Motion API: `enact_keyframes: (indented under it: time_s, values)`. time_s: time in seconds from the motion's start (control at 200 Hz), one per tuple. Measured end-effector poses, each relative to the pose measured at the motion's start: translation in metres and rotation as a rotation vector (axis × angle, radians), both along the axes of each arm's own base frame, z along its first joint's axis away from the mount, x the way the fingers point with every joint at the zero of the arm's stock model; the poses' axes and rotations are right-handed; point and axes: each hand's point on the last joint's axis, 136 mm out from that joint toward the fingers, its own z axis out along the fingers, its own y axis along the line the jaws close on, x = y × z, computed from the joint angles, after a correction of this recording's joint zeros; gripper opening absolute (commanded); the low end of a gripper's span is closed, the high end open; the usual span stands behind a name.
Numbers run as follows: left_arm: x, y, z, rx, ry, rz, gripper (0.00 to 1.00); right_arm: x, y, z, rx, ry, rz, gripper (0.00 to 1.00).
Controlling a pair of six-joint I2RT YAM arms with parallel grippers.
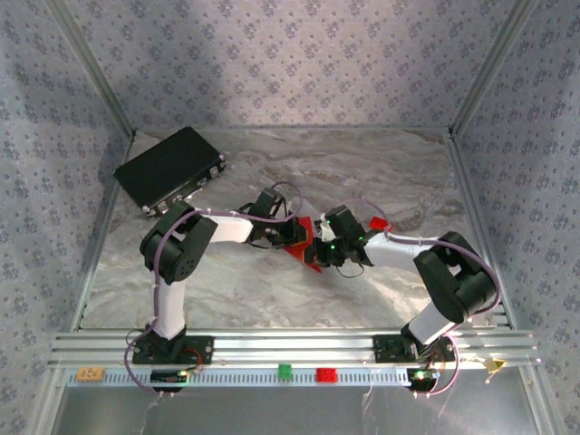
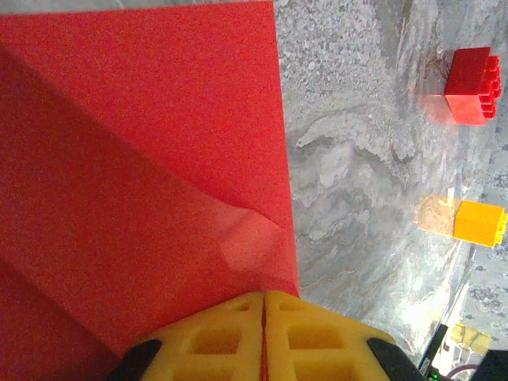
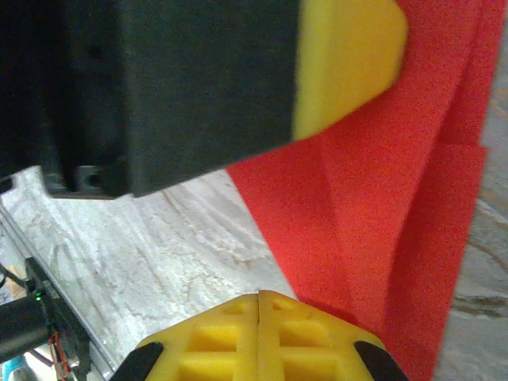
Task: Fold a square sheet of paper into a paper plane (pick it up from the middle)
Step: Fourth fold the wing at the center of the table.
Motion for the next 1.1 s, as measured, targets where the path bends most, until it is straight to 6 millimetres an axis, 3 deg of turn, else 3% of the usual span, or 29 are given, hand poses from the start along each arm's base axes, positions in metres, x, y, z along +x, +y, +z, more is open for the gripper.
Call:
enact_keyframes:
  time_s: [0.365,0.78,1.099]
  values:
    - [0.0,0.0,0.0,0.0,0.0,0.0,0.09,-0.006,-0.016,-0.021,-0.011,0.03,-0.044,0.02]
    - [0.0,0.0,0.0,-0.001,0.0,-0.001,0.08,-0.005,-0.02,-0.023,0.03,0.023,-0.072,0.02]
    - [-0.002,-0.002,-0.001,-0.013,0.009,-0.01,0.08,-0.017,-0.029,-0.023,0.055,0.02,-0.093,0.02]
